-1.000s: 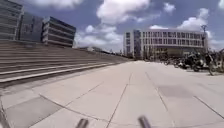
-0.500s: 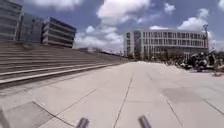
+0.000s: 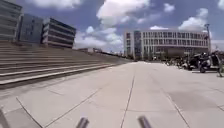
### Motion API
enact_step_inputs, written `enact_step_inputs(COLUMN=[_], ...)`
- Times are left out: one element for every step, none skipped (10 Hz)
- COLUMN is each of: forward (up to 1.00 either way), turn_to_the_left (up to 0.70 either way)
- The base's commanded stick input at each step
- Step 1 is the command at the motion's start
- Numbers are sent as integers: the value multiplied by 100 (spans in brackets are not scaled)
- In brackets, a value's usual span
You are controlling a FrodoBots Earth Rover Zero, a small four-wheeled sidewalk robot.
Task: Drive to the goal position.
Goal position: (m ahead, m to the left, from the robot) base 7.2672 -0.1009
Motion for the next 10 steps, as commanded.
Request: enact_step_inputs(forward=[50,50,50,50,50,50,50,50,50,50], turn_to_the_left=[0,0,0,0,0,0,0,0,0,0])
